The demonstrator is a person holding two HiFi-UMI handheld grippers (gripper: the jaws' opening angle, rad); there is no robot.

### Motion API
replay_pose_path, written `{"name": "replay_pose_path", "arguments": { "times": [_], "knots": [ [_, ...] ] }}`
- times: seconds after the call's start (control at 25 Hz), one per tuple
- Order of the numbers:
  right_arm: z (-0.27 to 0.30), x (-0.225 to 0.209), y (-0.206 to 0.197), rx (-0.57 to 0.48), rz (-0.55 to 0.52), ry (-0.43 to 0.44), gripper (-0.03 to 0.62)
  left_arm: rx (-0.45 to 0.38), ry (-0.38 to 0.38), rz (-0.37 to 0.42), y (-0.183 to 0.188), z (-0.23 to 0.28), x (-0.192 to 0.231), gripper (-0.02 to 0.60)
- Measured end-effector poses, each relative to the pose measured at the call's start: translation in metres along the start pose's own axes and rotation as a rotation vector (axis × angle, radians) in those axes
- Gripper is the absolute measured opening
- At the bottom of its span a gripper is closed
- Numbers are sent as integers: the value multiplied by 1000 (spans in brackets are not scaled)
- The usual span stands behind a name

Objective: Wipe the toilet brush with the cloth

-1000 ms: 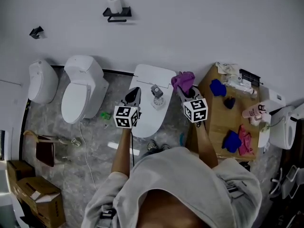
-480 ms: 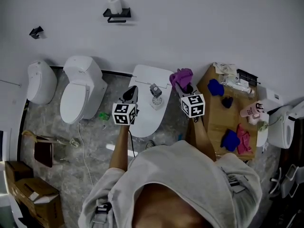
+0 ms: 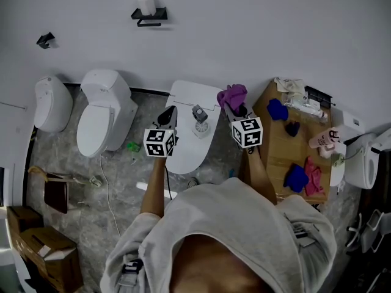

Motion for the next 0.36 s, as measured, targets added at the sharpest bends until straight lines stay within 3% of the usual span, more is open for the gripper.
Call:
{"name": "replay_pose_path", "arguments": {
  "times": [0.36],
  "knots": [
    [1,4,-3,5,2,13,91,-6,2,-2,2,-1,0,20]
  ]
}}
Point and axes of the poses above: the fingertips, and each gripper's own axes: z forward along the fingers, x to its left, y out of its top, the point moved 2 cm from there along -z, backward along the fingers, and after that the axes turned 3 degrees about y, right-handed, at the moved point
